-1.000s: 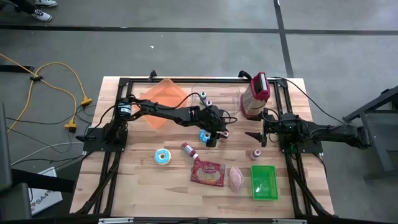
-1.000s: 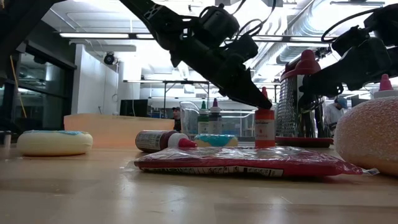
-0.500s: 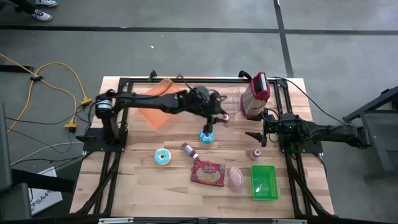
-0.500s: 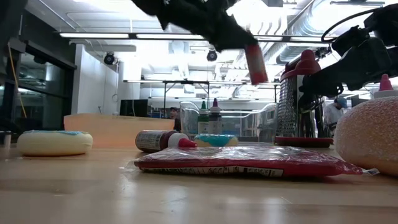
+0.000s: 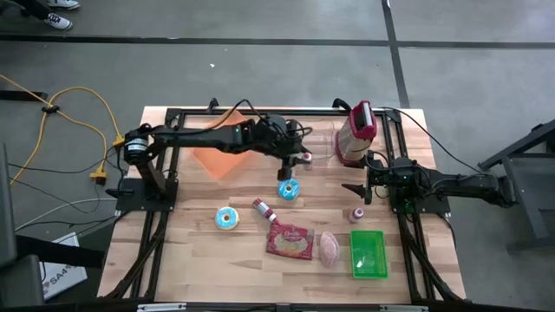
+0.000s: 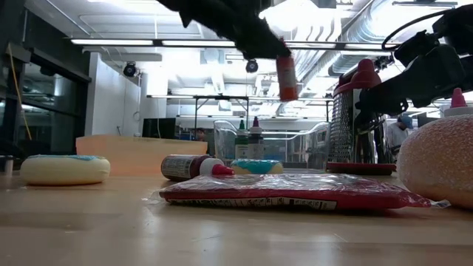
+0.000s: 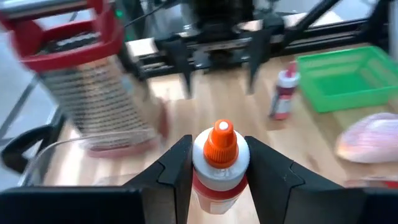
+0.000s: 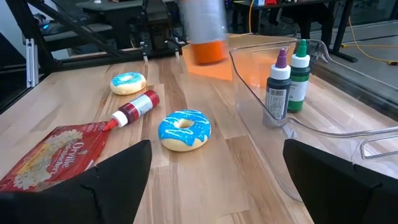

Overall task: Pick & Place Food Item
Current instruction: Put the orange food coloring bottle into the transparent bin

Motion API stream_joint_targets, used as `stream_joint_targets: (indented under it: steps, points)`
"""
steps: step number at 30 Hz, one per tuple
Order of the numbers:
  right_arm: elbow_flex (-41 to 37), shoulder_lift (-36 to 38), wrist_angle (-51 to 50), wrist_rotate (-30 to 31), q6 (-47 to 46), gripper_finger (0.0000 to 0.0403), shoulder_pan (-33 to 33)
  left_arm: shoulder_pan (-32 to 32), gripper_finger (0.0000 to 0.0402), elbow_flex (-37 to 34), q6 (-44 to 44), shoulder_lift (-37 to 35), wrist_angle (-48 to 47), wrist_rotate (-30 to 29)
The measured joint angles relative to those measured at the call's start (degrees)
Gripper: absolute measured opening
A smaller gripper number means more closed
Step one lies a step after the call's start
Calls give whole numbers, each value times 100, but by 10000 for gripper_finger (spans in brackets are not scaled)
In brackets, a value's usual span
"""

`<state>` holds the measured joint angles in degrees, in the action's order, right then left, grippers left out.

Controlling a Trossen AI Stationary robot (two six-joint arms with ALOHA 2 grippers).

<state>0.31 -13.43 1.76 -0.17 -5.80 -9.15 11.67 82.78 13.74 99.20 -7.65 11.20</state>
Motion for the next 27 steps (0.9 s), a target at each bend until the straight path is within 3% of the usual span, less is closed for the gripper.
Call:
stream_joint_targets:
  steps: [14, 27]
  points:
    - [-2, -51, -16, -5, 0, 353, 1, 962, 119, -4, 98, 1132, 1733, 569]
    - [0, -61, -20, 4, 0, 353, 2, 1330, 120, 1, -36, 1689, 1931, 512]
